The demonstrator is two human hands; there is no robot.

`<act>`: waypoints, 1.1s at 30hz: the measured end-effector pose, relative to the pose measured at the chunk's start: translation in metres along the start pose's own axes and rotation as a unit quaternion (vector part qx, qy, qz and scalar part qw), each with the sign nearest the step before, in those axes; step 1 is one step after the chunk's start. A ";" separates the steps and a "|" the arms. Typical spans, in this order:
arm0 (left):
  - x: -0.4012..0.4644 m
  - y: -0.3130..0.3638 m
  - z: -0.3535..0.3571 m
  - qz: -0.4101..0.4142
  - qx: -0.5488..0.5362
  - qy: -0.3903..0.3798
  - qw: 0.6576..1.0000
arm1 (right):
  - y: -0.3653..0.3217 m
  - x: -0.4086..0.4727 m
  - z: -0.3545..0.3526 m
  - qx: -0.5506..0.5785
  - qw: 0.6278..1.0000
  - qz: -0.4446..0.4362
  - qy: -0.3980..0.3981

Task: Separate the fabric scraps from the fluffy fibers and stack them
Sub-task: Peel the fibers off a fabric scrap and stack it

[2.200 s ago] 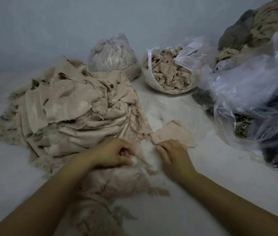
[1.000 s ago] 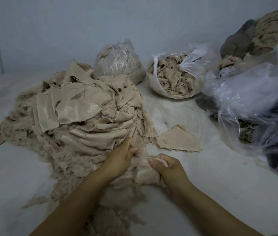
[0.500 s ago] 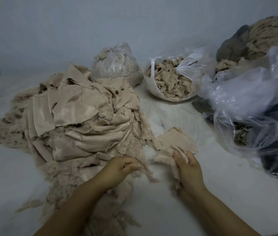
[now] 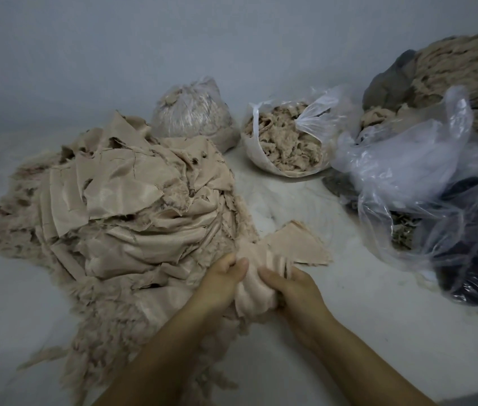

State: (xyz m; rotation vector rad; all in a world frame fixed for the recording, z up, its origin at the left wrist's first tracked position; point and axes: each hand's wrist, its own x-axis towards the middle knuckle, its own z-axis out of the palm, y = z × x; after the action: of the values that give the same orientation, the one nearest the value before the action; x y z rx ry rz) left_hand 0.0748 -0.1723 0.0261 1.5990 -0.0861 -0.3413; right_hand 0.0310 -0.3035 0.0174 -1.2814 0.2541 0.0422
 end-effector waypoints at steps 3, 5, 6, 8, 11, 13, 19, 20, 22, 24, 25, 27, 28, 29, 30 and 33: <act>-0.001 0.000 0.008 0.080 0.038 0.051 0.995 | 0.004 -0.001 0.011 0.016 1.000 0.019 0.001; -0.002 -0.001 0.012 0.116 0.099 0.055 0.987 | 0.006 0.001 0.016 0.025 0.999 0.015 0.027; -0.001 -0.004 0.013 0.130 0.136 0.062 0.980 | 0.007 0.003 0.017 0.027 0.998 0.004 0.049; 0.000 -0.008 0.013 0.164 0.193 0.082 0.964 | 0.010 0.008 0.019 0.028 0.993 -0.025 0.112; 0.003 -0.014 0.007 0.159 0.210 0.074 0.962 | 0.011 0.012 0.017 0.028 0.983 -0.056 0.174; 0.004 -0.015 -0.003 0.140 0.204 0.070 0.966 | 0.008 0.012 0.009 0.038 0.978 -0.064 0.196; 0.001 -0.007 -0.018 0.017 0.160 0.032 0.986 | 0.004 0.012 0.000 -0.003 0.982 -0.078 0.172; -0.001 -0.004 -0.013 -0.020 0.105 -0.022 0.994 | 0.006 0.011 0.004 -0.014 0.985 -0.075 0.153; -0.007 -0.001 0.003 -0.025 -0.028 -0.089 0.995 | 0.010 0.009 0.012 -0.046 0.989 -0.073 0.118; -0.006 0.003 0.016 -0.011 -0.053 -0.001 0.999 | 0.014 0.008 0.016 -0.079 0.987 -0.085 0.107; -0.004 0.002 0.019 -0.002 -0.040 0.071 0.997 | 0.015 0.008 0.014 -0.093 0.984 -0.092 0.119; -0.003 0.002 0.022 0.018 -0.035 0.144 0.989 | 0.014 0.010 0.007 -0.100 0.977 -0.104 0.159; -0.003 0.003 0.021 0.021 -0.042 0.150 0.988 | 0.013 0.011 0.001 -0.102 0.972 -0.107 0.180; -0.002 0.004 0.018 0.016 -0.048 0.157 0.986 | 0.013 0.012 -0.005 -0.108 0.967 -0.108 0.201; -0.002 0.005 0.014 0.009 -0.054 0.164 0.985 | 0.012 0.013 -0.011 -0.116 0.963 -0.109 0.219; 0.000 0.009 0.002 -0.003 -0.082 0.147 0.986 | 0.012 0.012 -0.025 -0.083 0.964 -0.104 0.229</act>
State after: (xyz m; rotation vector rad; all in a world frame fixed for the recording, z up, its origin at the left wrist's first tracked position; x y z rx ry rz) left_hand 0.0755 -0.1746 0.0352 1.4703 0.1693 -0.1108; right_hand 0.0370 -0.3251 -0.0032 -1.4687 0.5191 -0.4265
